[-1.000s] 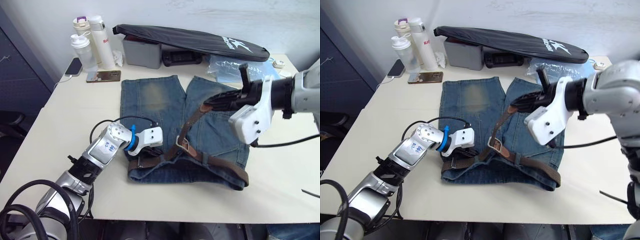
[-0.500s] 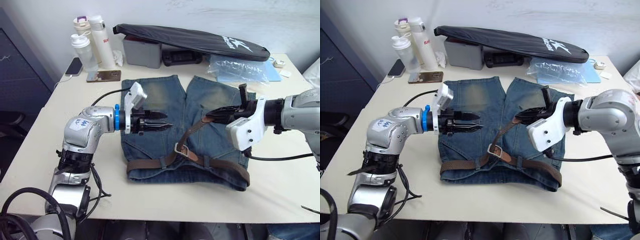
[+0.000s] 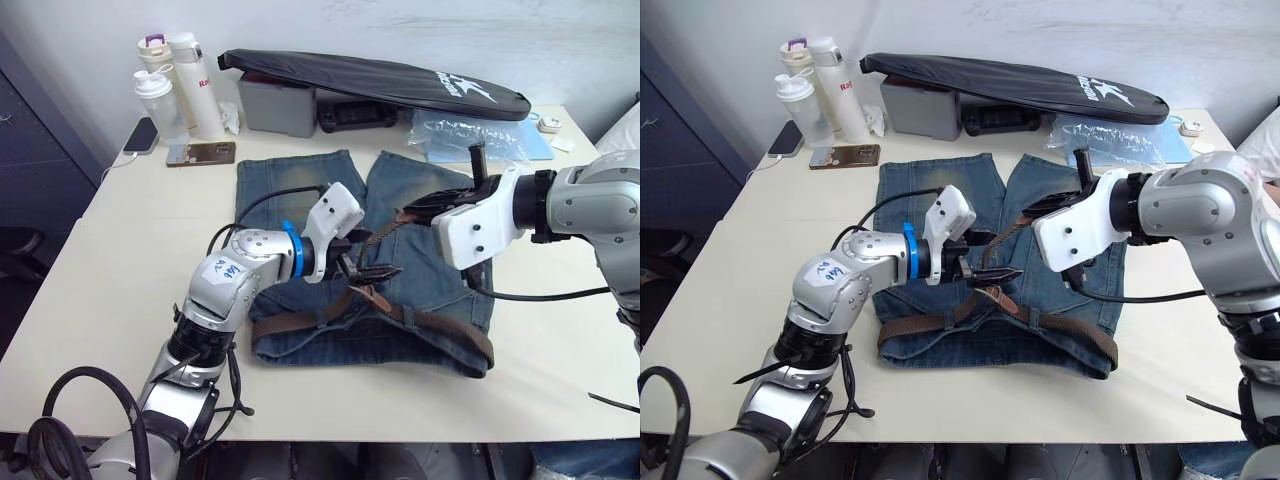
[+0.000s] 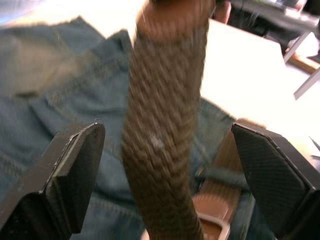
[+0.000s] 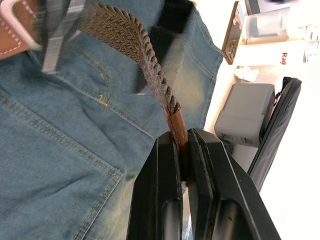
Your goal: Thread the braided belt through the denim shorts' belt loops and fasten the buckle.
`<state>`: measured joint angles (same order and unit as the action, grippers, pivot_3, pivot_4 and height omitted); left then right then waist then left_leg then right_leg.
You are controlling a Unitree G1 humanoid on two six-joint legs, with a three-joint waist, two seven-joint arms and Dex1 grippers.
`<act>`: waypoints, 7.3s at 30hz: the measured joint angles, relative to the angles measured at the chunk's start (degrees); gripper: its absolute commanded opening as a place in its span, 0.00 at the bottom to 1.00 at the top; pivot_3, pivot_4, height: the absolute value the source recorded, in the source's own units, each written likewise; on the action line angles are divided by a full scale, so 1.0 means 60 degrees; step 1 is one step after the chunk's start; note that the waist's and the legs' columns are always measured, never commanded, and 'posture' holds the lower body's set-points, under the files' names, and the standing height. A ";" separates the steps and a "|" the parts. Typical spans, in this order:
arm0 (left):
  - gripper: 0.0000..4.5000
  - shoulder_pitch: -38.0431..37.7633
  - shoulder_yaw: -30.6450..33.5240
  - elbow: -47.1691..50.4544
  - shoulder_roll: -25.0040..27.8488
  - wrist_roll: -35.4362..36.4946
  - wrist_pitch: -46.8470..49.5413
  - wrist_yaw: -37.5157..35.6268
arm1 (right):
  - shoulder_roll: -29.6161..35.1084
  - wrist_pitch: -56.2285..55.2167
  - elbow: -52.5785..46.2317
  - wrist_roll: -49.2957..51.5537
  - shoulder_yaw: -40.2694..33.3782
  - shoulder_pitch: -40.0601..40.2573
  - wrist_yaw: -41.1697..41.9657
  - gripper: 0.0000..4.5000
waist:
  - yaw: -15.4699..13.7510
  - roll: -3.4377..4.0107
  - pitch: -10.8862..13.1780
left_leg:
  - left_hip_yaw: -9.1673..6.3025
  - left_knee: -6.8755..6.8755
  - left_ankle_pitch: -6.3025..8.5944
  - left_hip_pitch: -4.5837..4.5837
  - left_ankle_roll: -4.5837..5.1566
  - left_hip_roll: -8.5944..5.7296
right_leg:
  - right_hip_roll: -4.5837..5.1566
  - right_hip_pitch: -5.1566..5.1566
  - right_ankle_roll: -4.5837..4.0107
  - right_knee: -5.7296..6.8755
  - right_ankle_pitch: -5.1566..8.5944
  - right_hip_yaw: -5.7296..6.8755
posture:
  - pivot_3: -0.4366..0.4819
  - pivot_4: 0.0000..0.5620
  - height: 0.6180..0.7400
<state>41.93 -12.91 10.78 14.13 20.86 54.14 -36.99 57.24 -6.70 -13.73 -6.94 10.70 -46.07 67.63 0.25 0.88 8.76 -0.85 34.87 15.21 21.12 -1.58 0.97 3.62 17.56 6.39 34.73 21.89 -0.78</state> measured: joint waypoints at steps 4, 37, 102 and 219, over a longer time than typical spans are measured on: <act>0.39 0.0000 0.0090 -0.0064 0.0047 -0.0049 -0.0081 0.0141 | 0.0016 0.0290 -0.0173 -0.0043 -0.0002 0.0051 0.0053 0.00 | -0.0040 0.0000 0.0000 | -0.0005 -0.0001 0.0003 0.0006 -0.0004 -0.0008 | 0.0006 -0.0002 0.0000 -0.0004 0.0000 0.0000 | 0.48 0.27 1.00; 0.00 -0.0954 0.2937 0.0408 -0.2262 0.2224 0.3309 0.2809 | -0.1250 0.9837 -0.3839 0.5221 -0.2917 0.3804 -0.1873 0.75 | -0.0036 -0.0043 0.0022 | -0.0019 -0.0027 0.0005 0.0014 -0.0029 -0.0005 | -0.0002 -0.0001 0.0003 -0.0013 -0.0001 0.0014 | 0.48 0.27 1.00; 0.00 -0.2121 0.8433 0.1472 -0.3799 0.2621 0.6364 0.6017 | -0.3869 0.6818 -0.0418 0.4101 0.0847 0.4466 -0.2494 0.01 | -0.0020 -0.0111 -0.0025 | -0.0002 -0.0075 0.0015 -0.0011 -0.0097 -0.0009 | -0.0017 -0.0003 0.0021 -0.0115 -0.0004 0.0058 | 0.48 0.27 1.00; 0.00 0.2586 0.2302 -0.6678 -0.2281 0.0762 0.2363 -0.0220 | -0.3268 1.4085 -0.3726 0.3788 0.1434 0.2809 -0.4683 0.01 | -0.0267 -0.0128 -0.0063 | -0.0021 -0.0183 -0.0049 0.0031 -0.0040 -0.0139 | 0.0139 0.0072 0.0066 -0.0146 -0.0024 0.0118 | 0.48 0.27 1.00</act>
<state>57.45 0.90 -29.29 0.45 25.43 68.32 -38.31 37.63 77.82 -36.09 15.79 19.31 -29.22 39.53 -1.35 0.11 8.39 -0.98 33.78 14.92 21.31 -1.82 0.14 4.46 17.99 6.79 33.85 21.74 -0.07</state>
